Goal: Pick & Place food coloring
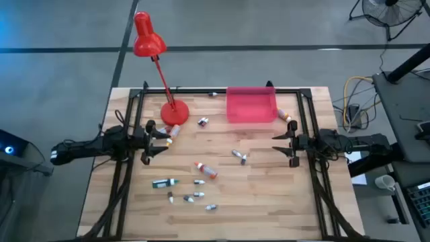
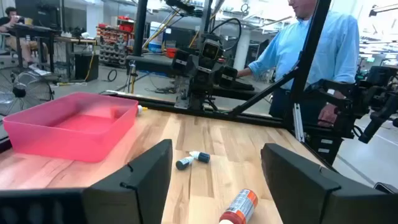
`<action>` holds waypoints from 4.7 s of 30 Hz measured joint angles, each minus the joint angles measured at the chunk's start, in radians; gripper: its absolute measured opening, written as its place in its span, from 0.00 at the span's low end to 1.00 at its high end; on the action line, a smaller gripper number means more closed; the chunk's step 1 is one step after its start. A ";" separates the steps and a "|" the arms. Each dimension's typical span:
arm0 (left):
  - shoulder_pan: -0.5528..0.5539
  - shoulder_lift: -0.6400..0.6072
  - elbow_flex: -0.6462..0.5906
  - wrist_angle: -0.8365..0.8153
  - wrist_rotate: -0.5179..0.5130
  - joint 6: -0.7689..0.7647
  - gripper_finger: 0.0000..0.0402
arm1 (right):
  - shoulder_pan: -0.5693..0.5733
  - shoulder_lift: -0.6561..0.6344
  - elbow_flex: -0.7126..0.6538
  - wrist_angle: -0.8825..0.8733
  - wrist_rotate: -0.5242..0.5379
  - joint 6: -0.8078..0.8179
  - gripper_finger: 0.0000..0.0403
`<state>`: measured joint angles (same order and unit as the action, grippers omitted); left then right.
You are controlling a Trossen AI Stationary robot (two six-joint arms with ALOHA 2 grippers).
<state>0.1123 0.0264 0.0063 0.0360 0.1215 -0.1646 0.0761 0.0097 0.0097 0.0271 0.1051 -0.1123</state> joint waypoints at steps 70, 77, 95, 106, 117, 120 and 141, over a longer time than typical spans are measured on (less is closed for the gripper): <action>0.000 0.000 0.000 0.000 0.000 0.000 0.55 | 0.000 0.000 0.000 0.085 0.164 1.208 0.41; 0.000 0.000 0.000 0.000 0.000 0.000 0.55 | -0.002 0.025 0.000 0.310 0.283 1.120 0.41; 0.000 0.000 0.000 0.000 0.000 0.000 0.55 | -0.073 0.606 0.257 0.705 0.615 0.642 0.41; 0.000 0.000 0.000 0.000 0.000 0.000 0.55 | -0.373 0.689 0.692 -0.471 0.671 1.038 0.41; 0.000 0.000 0.000 0.000 0.000 0.000 0.55 | -0.493 0.866 0.849 -0.692 0.515 1.051 0.41; 0.000 0.000 0.000 0.000 0.000 0.000 0.55 | -0.542 0.961 0.934 -0.881 0.397 1.078 0.41; 0.000 0.000 0.000 -0.001 0.000 0.000 0.55 | -0.746 1.464 1.150 -1.457 0.054 0.458 0.41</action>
<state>0.1123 0.0264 0.0059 0.0353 0.1215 -0.1646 -0.6697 1.4736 1.1596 -1.4303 0.1595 0.3459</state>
